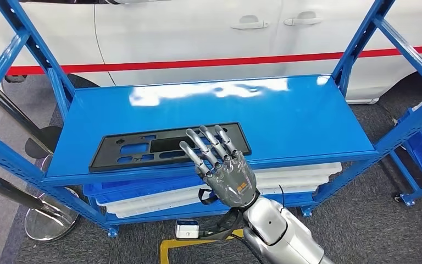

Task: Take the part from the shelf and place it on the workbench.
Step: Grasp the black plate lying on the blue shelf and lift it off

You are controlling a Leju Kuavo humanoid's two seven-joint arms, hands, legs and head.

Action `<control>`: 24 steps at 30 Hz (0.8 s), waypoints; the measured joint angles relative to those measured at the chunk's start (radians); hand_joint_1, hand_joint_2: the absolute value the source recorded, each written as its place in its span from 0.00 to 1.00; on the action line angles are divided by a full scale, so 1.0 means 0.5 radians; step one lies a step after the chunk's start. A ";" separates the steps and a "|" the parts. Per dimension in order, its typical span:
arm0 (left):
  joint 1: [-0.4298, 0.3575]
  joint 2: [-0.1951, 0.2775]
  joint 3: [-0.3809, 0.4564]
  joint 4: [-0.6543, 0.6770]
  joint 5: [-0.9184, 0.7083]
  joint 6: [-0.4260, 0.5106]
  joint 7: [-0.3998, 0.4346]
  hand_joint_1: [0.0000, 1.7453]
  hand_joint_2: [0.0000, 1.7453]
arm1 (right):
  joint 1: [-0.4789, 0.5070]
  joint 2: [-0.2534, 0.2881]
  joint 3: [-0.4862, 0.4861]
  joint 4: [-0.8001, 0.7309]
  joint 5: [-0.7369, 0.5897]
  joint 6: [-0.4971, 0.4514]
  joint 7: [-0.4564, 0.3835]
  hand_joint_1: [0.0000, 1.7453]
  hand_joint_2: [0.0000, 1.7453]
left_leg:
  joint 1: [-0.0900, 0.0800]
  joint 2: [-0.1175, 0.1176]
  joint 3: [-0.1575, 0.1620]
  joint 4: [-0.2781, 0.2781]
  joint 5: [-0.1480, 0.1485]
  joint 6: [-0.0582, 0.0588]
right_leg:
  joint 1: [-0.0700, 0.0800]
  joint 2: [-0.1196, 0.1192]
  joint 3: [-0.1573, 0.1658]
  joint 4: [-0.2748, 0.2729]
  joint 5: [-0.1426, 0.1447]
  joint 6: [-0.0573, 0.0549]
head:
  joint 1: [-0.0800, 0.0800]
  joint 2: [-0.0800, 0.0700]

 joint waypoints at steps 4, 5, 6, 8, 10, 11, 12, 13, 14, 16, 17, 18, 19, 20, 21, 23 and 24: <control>-0.003 0.001 -0.001 0.000 0.022 0.000 0.012 0.00 0.00 | 0.000 0.000 0.012 0.023 -0.025 0.012 -0.004 0.00 1.00 | -0.002 -0.003 0.047 0.000 -0.045 0.009 | -0.004 0.000 -0.262 0.269 -0.057 0.013 | 0.000 0.000; -0.003 0.001 -0.002 0.001 0.028 0.001 0.014 0.00 0.00 | 0.001 0.001 0.015 0.030 -0.034 0.018 -0.006 0.00 1.00 | -0.002 -0.005 0.067 0.001 -0.058 0.006 | -0.004 0.000 -0.252 0.187 0.027 0.009 | 0.000 0.000; -0.005 0.001 -0.004 0.005 0.035 0.005 0.015 0.00 0.00 | 0.001 0.001 0.017 0.036 -0.046 0.025 -0.009 0.00 1.00 | -0.003 -0.006 0.089 0.001 -0.071 0.002 | -0.004 -0.002 -0.217 0.054 0.136 0.001 | 0.000 0.000; -0.013 0.002 -0.007 0.017 0.051 0.021 0.015 0.00 0.00 | 0.002 0.006 0.024 0.053 -0.076 0.040 -0.014 0.00 1.00 | -0.004 -0.008 0.119 -0.001 -0.093 -0.013 | 0.010 -0.007 -0.155 -0.161 0.246 -0.022 | 0.001 0.000; -0.021 0.006 -0.008 0.031 0.062 0.040 0.011 0.00 0.00 | 0.015 0.013 0.034 0.071 -0.112 0.049 -0.019 0.00 1.00 | -0.008 -0.008 0.128 0.005 -0.106 -0.039 | 0.023 -0.010 -0.144 -0.225 0.258 -0.051 | 0.001 0.000; -0.025 0.009 -0.010 0.038 0.069 0.048 0.008 0.00 0.00 | 0.024 0.019 0.041 0.079 -0.133 0.054 -0.023 0.00 1.00 | -0.010 -0.007 0.130 0.013 -0.109 -0.052 | 0.021 -0.008 -0.140 -0.237 0.264 -0.064 | 0.001 0.000; -0.028 0.015 -0.011 0.044 0.077 0.055 0.006 0.00 0.00 | 0.035 0.025 0.050 0.087 -0.155 0.062 -0.028 0.00 1.00 | -0.011 -0.007 0.134 0.026 -0.118 -0.064 | 0.016 -0.007 -0.130 -0.243 0.279 -0.076 | 0.001 0.000; -0.032 0.020 -0.014 0.052 0.088 0.062 0.005 0.00 0.00 | 0.044 0.033 0.059 0.094 -0.179 0.073 -0.032 0.00 1.00 | -0.011 -0.007 0.128 0.059 -0.136 -0.074 | 0.010 -0.007 -0.118 -0.250 0.276 -0.088 | 0.001 0.000; -0.038 0.024 -0.017 0.061 0.099 0.068 0.004 0.00 0.00 | 0.050 0.041 0.070 0.101 -0.200 0.086 -0.035 0.00 1.00 | -0.007 -0.006 0.103 0.116 -0.175 -0.082 | 0.005 -0.006 -0.107 -0.257 0.276 -0.097 | 0.001 0.000; -0.048 0.030 -0.023 0.079 0.118 0.076 0.004 0.00 0.00 | 0.066 0.050 0.089 0.112 -0.233 0.109 -0.037 0.00 1.00 | 0.000 -0.006 -0.009 0.332 -0.293 -0.098 | 0.004 -0.008 -0.097 -0.263 0.270 -0.112 | 0.000 0.000; -0.048 0.032 -0.025 0.087 0.123 0.078 0.004 0.00 0.00 | 0.078 0.051 0.097 0.117 -0.243 0.116 -0.037 0.00 1.00 | 0.003 -0.006 -0.078 0.452 -0.345 -0.105 | 0.005 -0.009 -0.098 -0.262 0.266 -0.116 | 0.000 0.000; -0.047 0.035 -0.027 0.093 0.127 0.079 0.004 0.00 0.00 | 0.090 0.051 0.104 0.124 -0.251 0.120 -0.037 0.00 1.00 | 0.005 -0.006 -0.133 0.534 -0.368 -0.112 | 0.006 -0.008 -0.097 -0.260 0.262 -0.118 | 0.000 0.000; -0.045 0.038 -0.031 0.099 0.128 0.080 0.004 0.00 0.00 | 0.101 0.051 0.110 0.130 -0.256 0.121 -0.038 0.00 1.00 | 0.006 -0.005 -0.158 0.552 -0.351 -0.116 | 0.006 -0.006 -0.094 -0.258 0.257 -0.118 | 0.000 0.000; -0.044 0.042 -0.035 0.104 0.129 0.080 0.004 0.00 0.00 | 0.108 0.051 0.114 0.134 -0.258 0.121 -0.039 0.00 1.00 | 0.006 -0.005 -0.144 0.490 -0.292 -0.117 | 0.006 -0.003 -0.088 -0.254 0.251 -0.115 | 0.000 0.000; -0.044 0.045 -0.039 0.108 0.129 0.080 0.004 0.00 0.00 | 0.112 0.052 0.117 0.138 -0.259 0.121 -0.039 0.00 1.00 | 0.007 -0.005 -0.098 0.364 -0.203 -0.114 | 0.005 -0.001 -0.080 -0.251 0.243 -0.110 | 0.000 0.000; -0.047 0.049 -0.043 0.113 0.130 0.081 0.004 0.00 0.00 | 0.114 0.054 0.120 0.143 -0.260 0.120 -0.040 0.00 1.00 | 0.002 -0.004 -0.002 0.116 -0.097 -0.098 | 0.007 0.001 -0.063 -0.245 0.229 -0.097 | 0.000 0.000; -0.048 0.050 -0.044 0.115 0.130 0.081 0.004 0.00 0.00 | 0.114 0.056 0.120 0.146 -0.261 0.120 -0.040 0.00 1.00 | -0.002 -0.004 0.025 0.049 -0.080 -0.087 | 0.009 0.002 -0.061 -0.243 0.224 -0.087 | 0.000 0.000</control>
